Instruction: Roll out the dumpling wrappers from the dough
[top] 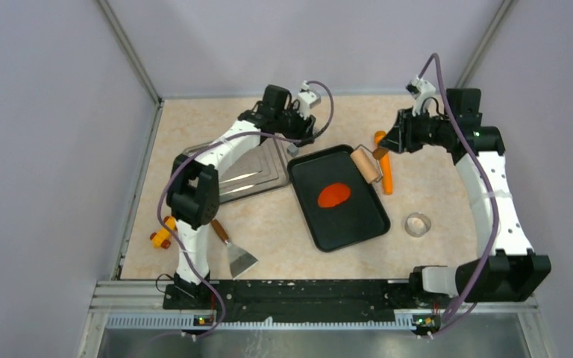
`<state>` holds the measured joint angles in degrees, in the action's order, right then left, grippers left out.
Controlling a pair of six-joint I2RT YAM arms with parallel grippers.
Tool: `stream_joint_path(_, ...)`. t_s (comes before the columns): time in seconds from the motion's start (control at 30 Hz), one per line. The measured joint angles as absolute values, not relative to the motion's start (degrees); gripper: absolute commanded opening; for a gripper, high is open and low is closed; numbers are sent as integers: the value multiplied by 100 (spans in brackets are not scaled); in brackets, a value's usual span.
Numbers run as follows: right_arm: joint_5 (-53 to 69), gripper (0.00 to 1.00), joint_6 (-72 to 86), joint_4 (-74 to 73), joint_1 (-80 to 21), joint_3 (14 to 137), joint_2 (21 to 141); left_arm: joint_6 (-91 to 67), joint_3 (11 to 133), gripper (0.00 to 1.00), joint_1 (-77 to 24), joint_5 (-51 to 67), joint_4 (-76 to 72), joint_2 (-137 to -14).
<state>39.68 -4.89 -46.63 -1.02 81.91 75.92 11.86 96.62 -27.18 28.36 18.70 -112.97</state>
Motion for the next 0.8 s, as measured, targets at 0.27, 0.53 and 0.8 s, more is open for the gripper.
stream_joint_path(0.27,3420,0,-666,-5468,110,8187,6965,1330,10661,55,-2987,2311,2716,-12801)
stream_joint_path(0.53,3275,0,-694,-5835,167,8187,6958,1033,11723,19,-3092,2012,2825,-13815)
stream_joint_path(0.8,3203,0,-746,-5961,167,8187,6860,720,11238,0,-3118,2062,2655,-13587)
